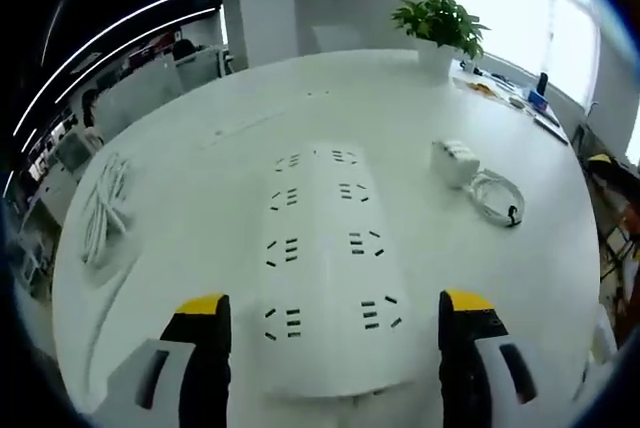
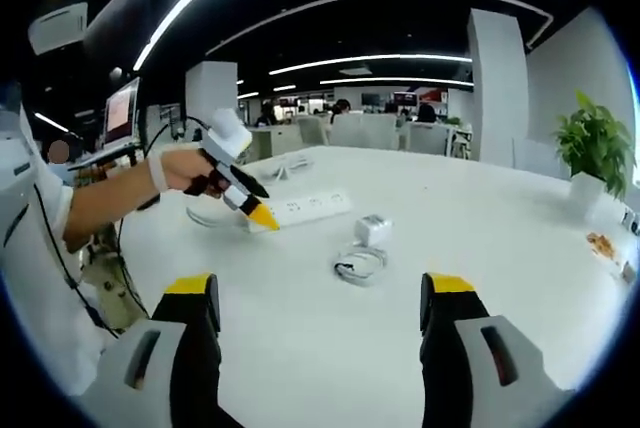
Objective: Straighten the power strip on the desk, plug the charger into it
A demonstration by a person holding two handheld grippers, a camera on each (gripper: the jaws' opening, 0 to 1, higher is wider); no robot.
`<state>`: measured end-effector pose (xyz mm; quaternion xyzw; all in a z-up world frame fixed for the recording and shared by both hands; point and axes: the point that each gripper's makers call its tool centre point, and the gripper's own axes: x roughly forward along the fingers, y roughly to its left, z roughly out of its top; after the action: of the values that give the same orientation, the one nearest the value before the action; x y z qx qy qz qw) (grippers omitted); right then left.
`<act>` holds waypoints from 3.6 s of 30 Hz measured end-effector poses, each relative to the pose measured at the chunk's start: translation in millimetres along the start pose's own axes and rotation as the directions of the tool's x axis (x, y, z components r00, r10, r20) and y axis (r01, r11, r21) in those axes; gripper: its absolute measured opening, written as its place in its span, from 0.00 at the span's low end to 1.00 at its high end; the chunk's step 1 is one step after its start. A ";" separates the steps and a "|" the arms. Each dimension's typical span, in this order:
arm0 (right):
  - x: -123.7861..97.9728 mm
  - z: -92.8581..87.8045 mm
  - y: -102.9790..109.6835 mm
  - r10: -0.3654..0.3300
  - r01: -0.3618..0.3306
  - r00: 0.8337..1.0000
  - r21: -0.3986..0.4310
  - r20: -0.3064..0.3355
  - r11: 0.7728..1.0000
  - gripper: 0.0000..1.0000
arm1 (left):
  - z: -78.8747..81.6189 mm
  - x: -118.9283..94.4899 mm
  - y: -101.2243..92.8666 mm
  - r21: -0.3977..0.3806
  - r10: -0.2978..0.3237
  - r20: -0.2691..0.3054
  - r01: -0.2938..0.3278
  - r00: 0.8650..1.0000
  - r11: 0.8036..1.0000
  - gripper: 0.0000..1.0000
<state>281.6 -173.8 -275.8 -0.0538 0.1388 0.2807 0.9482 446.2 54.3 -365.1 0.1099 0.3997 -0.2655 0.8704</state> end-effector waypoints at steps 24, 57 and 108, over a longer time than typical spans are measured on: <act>-1.3 11.1 11.8 0.023 -0.023 1.000 0.004 0.003 1.000 0.81 | -10.1 7.6 1.0 -0.025 -0.019 -0.069 0.017 0.997 1.000 0.78; 78.0 53.1 -5.7 0.193 -0.190 0.981 -0.261 -0.014 0.947 0.81 | -9.1 8.7 -1.3 0.018 -0.037 -0.070 0.038 0.997 0.999 0.73; 145.1 53.0 -1.9 0.328 -0.394 0.919 -0.548 -0.218 0.738 0.80 | -18.3 -1.2 -2.7 0.133 -0.119 -0.118 0.134 0.986 0.982 0.72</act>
<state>411.6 -90.8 -267.7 -0.3279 0.1045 0.4846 0.8042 432.4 59.9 -376.1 0.1597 0.4335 -0.3413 0.8186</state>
